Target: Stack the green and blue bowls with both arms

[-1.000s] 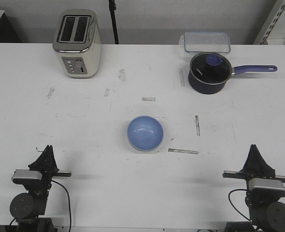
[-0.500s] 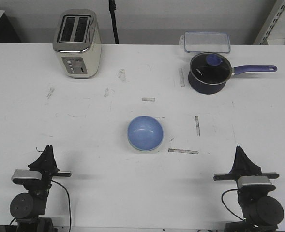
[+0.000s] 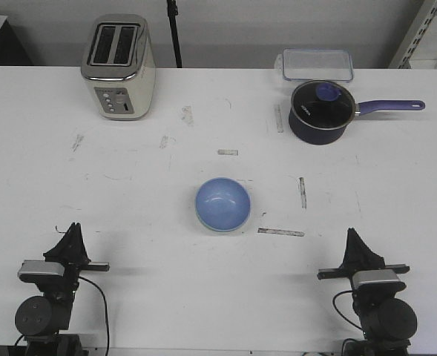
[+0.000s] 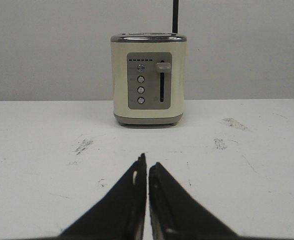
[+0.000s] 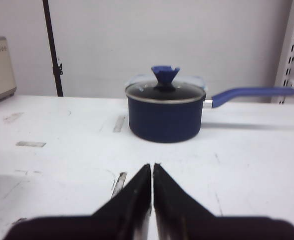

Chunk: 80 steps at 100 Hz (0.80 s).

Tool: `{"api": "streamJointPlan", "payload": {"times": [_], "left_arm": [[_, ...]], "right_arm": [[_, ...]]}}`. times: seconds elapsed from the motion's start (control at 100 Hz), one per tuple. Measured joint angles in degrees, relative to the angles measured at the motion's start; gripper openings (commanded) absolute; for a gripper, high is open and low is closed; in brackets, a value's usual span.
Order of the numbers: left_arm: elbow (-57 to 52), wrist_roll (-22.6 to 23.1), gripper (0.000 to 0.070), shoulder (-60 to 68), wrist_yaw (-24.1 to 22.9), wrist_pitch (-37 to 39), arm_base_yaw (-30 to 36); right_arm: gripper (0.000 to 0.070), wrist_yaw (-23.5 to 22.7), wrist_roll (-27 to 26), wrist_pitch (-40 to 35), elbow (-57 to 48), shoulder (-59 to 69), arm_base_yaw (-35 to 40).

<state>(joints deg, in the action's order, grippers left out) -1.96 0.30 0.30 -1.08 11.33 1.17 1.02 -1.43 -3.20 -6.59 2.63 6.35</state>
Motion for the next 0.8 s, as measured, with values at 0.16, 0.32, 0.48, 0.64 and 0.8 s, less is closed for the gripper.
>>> {"api": "streamJointPlan", "payload": {"times": [0.16,0.32,0.48,0.64,0.8], "left_arm": [[0.00,0.00,0.0003,0.00,0.00,-0.04,0.00],[0.00,0.00,0.0003,0.00,0.00,-0.13,0.00],[0.00,0.00,0.0003,0.00,-0.02,-0.13,0.00],[0.00,0.00,0.0003,0.00,-0.02,-0.13,0.00],[0.00,0.00,0.0003,0.00,-0.02,-0.13,0.00]], "right_arm": [[0.0001,0.02,-0.98,4.37,4.20,-2.49,-0.24],[0.0001,0.37,-1.09,6.32,5.77,-2.49,-1.25],[0.0001,0.02,-1.05,6.75,5.77,-2.56,-3.30],[0.0001,-2.10,-1.05,6.71,5.77,-2.56,-3.78],[0.0001,-2.49,-1.05,6.49,5.77,-2.56,-3.74]]}}
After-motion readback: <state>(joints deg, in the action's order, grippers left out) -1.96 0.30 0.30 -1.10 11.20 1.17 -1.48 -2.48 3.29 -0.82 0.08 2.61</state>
